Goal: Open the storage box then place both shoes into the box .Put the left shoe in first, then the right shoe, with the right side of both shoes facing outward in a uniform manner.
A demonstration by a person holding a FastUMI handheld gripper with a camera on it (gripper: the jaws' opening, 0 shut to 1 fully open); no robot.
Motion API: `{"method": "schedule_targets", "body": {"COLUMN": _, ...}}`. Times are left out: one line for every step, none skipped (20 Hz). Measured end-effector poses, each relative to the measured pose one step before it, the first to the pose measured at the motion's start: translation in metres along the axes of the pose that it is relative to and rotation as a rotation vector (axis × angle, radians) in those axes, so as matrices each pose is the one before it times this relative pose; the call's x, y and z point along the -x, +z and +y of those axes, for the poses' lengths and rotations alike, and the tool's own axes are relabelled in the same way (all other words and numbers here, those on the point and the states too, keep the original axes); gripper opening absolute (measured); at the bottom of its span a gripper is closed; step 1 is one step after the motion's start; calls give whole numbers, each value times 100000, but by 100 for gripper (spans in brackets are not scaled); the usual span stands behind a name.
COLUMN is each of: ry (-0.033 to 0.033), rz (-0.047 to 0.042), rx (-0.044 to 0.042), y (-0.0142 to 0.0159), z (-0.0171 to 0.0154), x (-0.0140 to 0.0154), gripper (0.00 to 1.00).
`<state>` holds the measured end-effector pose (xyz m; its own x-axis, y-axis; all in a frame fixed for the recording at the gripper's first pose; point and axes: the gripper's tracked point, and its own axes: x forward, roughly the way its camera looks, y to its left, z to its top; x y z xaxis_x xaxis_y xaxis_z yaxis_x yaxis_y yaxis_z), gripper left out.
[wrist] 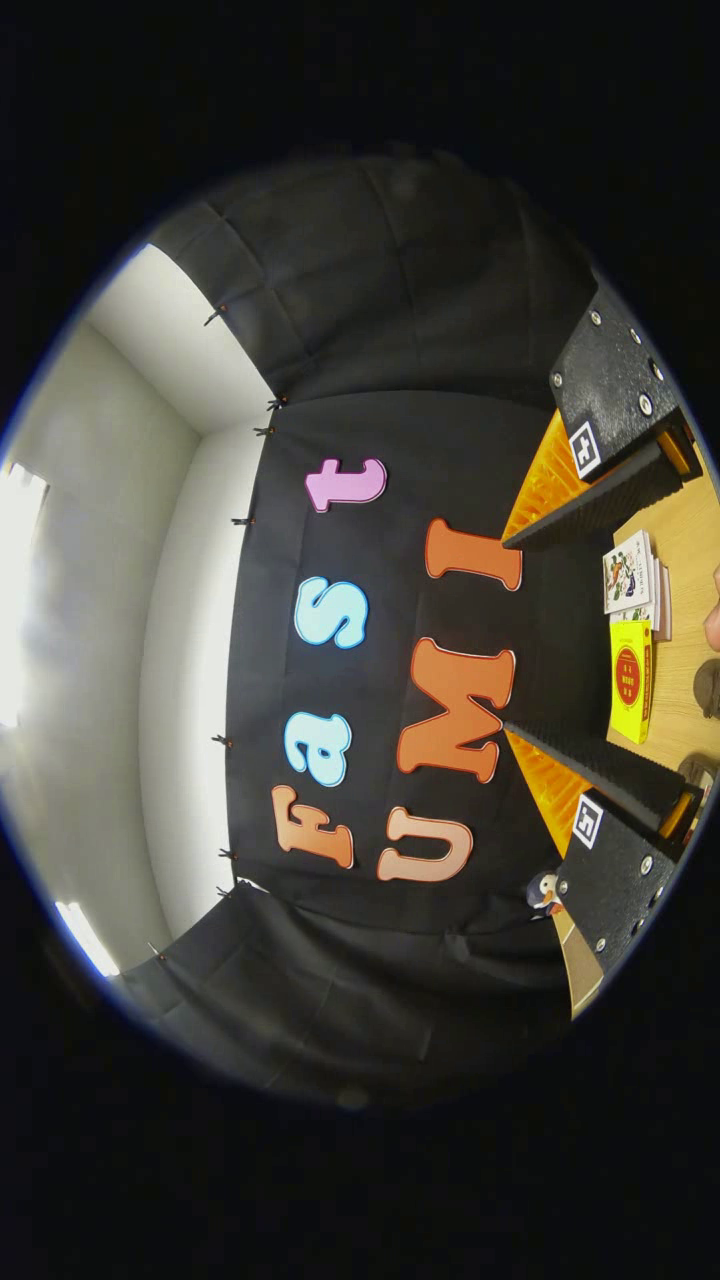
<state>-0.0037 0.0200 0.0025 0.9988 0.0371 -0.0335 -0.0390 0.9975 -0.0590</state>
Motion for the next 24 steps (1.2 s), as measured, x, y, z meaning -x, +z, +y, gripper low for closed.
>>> {"method": "schedule_targets", "body": {"ry": 351, "rz": -81, "rx": 196, "y": 20, "z": 170, "x": 19, "gripper": 98}}
{"method": "schedule_targets", "body": {"ry": 528, "rz": -169, "rx": 4, "y": -25, "z": 198, "x": -55, "gripper": 98}}
{"method": "schedule_targets", "body": {"ry": 864, "rz": 311, "rx": -133, "y": -103, "z": 330, "x": -90, "gripper": 98}}
{"method": "schedule_targets", "body": {"ry": 603, "rz": 680, "rx": -175, "y": -426, "z": 507, "x": -256, "gripper": 98}}
{"method": "schedule_targets", "body": {"ry": 552, "rz": 688, "rx": -107, "y": -285, "z": 332, "x": -171, "gripper": 99}}
{"method": "schedule_targets", "body": {"ry": 944, "rz": 867, "rx": -5, "y": -274, "z": 387, "x": -102, "gripper": 99}}
{"method": "schedule_targets", "body": {"ry": 1158, "rz": 942, "rx": -270, "y": -338, "z": 359, "x": -50, "gripper": 99}}
{"method": "schedule_targets", "body": {"ry": 1504, "rz": 1066, "rx": -590, "y": -406, "z": 517, "x": -55, "gripper": 99}}
{"method": "schedule_targets", "body": {"ry": 1816, "rz": 921, "rx": -860, "y": -310, "z": 560, "x": -38, "gripper": 99}}
{"method": "schedule_targets", "body": {"ry": 2133, "rz": 422, "rx": -1167, "y": -274, "z": 657, "x": -65, "gripper": 98}}
{"method": "schedule_targets", "body": {"ry": 2531, "rz": 821, "rx": -1532, "y": -361, "z": 812, "x": -151, "gripper": 99}}
{"method": "schedule_targets", "body": {"ry": 2271, "rz": 920, "rx": -1817, "y": -462, "z": 726, "x": -102, "gripper": 98}}
{"method": "schedule_targets", "body": {"ry": 1994, "rz": 911, "rx": -1810, "y": -410, "z": 614, "x": -225, "gripper": 99}}
{"method": "schedule_targets", "body": {"ry": 2286, "rz": 1601, "rx": -1696, "y": -632, "z": 695, "x": -269, "gripper": 99}}
{"method": "schedule_targets", "body": {"ry": 2944, "rz": 1829, "rx": -1541, "y": -804, "z": 881, "x": -230, "gripper": 99}}
{"method": "schedule_targets", "body": {"ry": 3091, "rz": 2126, "rx": -1343, "y": -755, "z": 960, "x": -265, "gripper": 99}}
{"method": "schedule_targets", "body": {"ry": 3302, "rz": 2020, "rx": -1372, "y": -849, "z": 894, "x": -309, "gripper": 99}}
{"method": "schedule_targets", "body": {"ry": 2844, "rz": 2624, "rx": -1291, "y": -976, "z": 821, "x": -385, "gripper": 99}}
{"method": "schedule_targets", "body": {"ry": 2707, "rz": 2919, "rx": -1261, "y": -1069, "z": 773, "x": -310, "gripper": 99}}
{"method": "schedule_targets", "body": {"ry": 1807, "rz": 3274, "rx": -1049, "y": -1097, "z": 735, "x": -474, "gripper": 99}}
{"method": "schedule_targets", "body": {"ry": 1309, "rz": 3465, "rx": -567, "y": -1246, "z": 605, "x": -480, "gripper": 99}}
{"method": "schedule_targets", "body": {"ry": 1096, "rz": 3099, "rx": -220, "y": -1042, "z": 596, "x": -601, "gripper": 99}}
{"method": "schedule_targets", "body": {"ry": 1145, "rz": 2812, "rx": 68, "y": -798, "z": 636, "x": -478, "gripper": 99}}
{"method": "schedule_targets", "body": {"ry": 1560, "rz": 2172, "rx": 517, "y": -745, "z": 796, "x": -615, "gripper": 99}}
